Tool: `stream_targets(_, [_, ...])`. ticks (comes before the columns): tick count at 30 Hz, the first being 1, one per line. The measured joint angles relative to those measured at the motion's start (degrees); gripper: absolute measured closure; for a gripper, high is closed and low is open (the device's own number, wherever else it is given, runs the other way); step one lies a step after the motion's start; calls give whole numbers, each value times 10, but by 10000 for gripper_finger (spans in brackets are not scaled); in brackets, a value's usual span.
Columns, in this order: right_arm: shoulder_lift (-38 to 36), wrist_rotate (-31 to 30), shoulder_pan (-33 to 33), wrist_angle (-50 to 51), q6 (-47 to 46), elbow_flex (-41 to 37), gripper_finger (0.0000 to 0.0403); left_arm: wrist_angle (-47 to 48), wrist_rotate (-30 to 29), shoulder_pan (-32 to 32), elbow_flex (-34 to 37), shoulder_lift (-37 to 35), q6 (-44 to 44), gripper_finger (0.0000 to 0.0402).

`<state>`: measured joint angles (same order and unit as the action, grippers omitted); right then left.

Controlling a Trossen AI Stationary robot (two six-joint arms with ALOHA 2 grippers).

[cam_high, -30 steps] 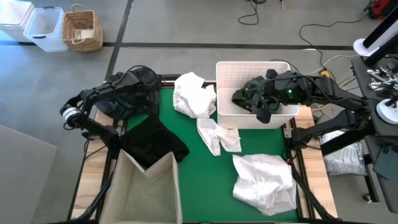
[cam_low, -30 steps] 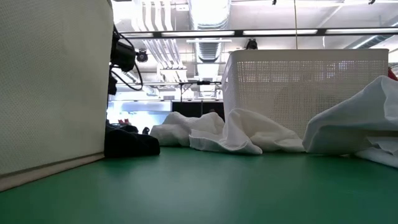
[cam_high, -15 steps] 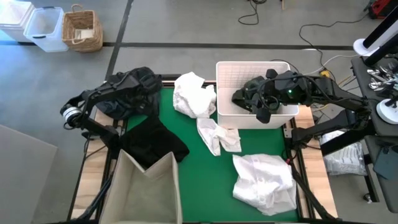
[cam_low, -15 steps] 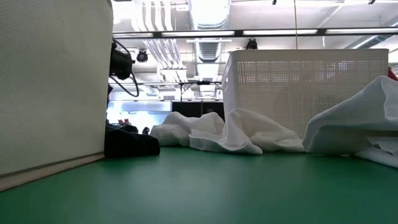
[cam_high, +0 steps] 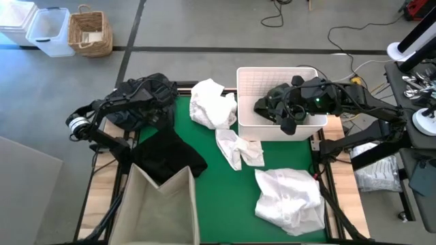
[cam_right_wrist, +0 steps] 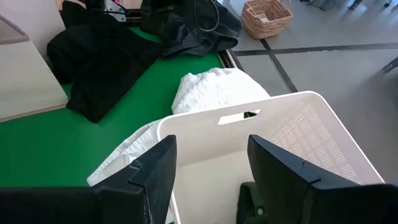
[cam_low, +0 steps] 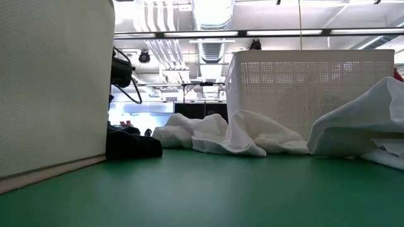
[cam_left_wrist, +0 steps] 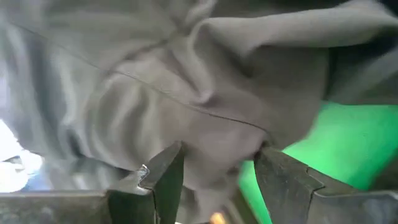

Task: Sort clothes
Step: Put the black shorts into the top right white bin

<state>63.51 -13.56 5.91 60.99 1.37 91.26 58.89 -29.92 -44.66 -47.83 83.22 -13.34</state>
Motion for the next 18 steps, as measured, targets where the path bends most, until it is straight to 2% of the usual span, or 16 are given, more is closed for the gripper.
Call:
stream_targets(6, [0,0,0,0,0,0,216,-3,-70,0,0,0,-2,228])
stream_targets(18, [0,0,0,0,2,0,213,-13,-71,0,0,0,6,228])
